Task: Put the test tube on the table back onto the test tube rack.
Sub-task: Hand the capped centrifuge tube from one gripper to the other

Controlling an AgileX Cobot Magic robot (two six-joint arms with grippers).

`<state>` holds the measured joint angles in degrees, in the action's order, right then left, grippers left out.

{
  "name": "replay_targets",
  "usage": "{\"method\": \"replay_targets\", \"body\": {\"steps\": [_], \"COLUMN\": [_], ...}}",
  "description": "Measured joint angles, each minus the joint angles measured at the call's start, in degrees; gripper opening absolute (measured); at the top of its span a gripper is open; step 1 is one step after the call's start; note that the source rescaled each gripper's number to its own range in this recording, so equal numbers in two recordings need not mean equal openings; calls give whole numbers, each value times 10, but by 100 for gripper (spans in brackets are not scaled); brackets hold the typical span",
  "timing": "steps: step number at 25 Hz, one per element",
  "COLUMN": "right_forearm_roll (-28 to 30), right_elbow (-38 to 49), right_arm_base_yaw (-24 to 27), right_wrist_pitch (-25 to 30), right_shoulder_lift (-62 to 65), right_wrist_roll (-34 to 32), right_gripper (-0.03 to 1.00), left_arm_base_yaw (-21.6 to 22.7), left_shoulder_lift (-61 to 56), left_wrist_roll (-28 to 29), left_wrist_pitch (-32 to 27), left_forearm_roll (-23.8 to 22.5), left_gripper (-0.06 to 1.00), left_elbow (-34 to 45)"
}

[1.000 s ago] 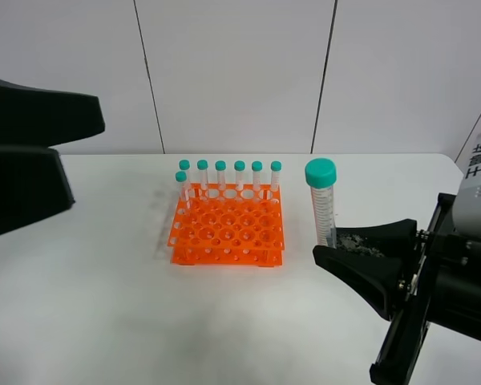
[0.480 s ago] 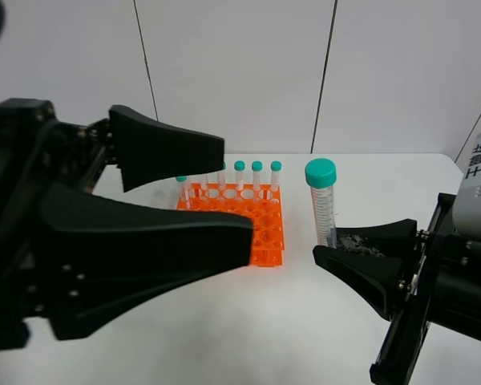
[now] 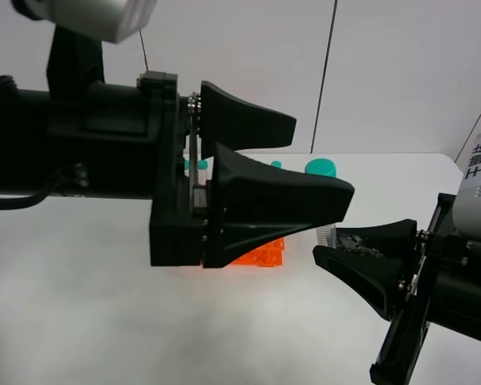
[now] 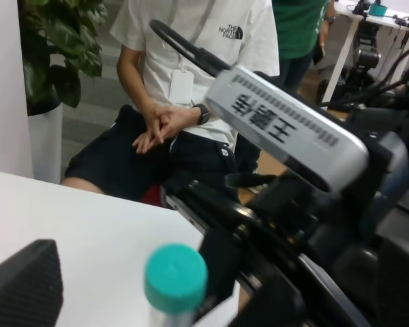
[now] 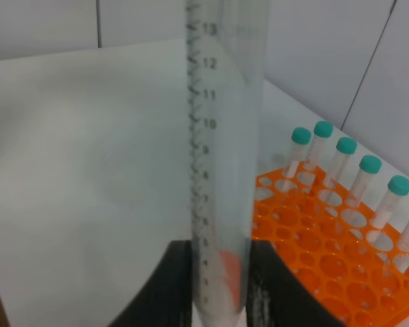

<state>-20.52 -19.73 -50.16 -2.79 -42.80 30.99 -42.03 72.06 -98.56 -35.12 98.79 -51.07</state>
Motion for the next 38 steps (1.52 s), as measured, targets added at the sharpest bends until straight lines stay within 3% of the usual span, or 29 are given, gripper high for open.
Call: {"method": "replay_targets", "body": {"steps": [11,16,19,38], "right_forearm_roll": [0,0,0,1], "right_elbow": [0,0,0,0], "right_arm_base_yaw": [0,0,0,0], "right_wrist_pitch": [-7,-8,-10,-28], "right_shoulder_lift": [0,0,0,0], "right_wrist_roll": [0,0,0,-13], "right_gripper": [2,2,2,2], "left_arm_base_yaw": [0,0,0,0], "left_shoulder_lift": [29,29,29,29], "left_wrist_roll": [-23,-24,-24,-25], "left_wrist_pitch": [11,10,10,6], "left_forearm_roll": [2,2,2,2], "left_gripper": [94,70,65,60], "left_elbow": [-21,-22,-22,-22]}}
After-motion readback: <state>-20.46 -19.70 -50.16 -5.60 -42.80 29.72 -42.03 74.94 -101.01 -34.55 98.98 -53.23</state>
